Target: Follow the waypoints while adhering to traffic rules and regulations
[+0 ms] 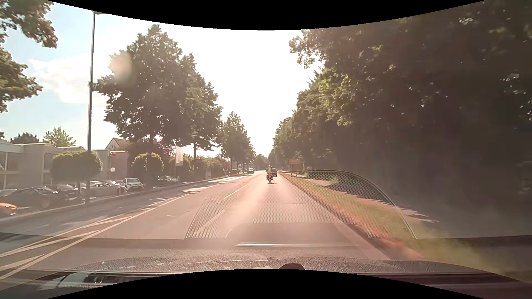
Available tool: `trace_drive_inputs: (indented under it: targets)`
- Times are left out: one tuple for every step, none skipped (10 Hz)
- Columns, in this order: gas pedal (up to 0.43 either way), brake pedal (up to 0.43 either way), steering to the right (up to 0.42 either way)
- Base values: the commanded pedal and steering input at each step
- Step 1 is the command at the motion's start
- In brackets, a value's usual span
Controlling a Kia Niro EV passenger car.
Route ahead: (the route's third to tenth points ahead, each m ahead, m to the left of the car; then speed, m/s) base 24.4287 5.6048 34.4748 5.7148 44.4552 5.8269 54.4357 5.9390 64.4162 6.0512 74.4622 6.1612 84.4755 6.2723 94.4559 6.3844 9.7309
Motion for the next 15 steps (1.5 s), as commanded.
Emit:
trace_drive_inputs:
  targets:
    - [0.157,0.0,-0.003]
    - [0.157,0.0,-0.003]
    - [0.157,0.0,-0.003]
    - [0.15,0.0,-0.003]
    - [0.15,0.0,-0.003]
    - [0.15,0.0,-0.002]
    - [0.15,0.0,0.0]
    - [0.15,0.0,0.0]
    - [0.15,0.0,0.0]
    - [0.15,0.0,0.0]
    - [0.15,0.0,0.0]
    - [0.15,0.0,-0.002]
    - [0.15,0.0,-0.005]
    - [0.15,0.0,-0.006]
    - [0.15,0.0,-0.005]
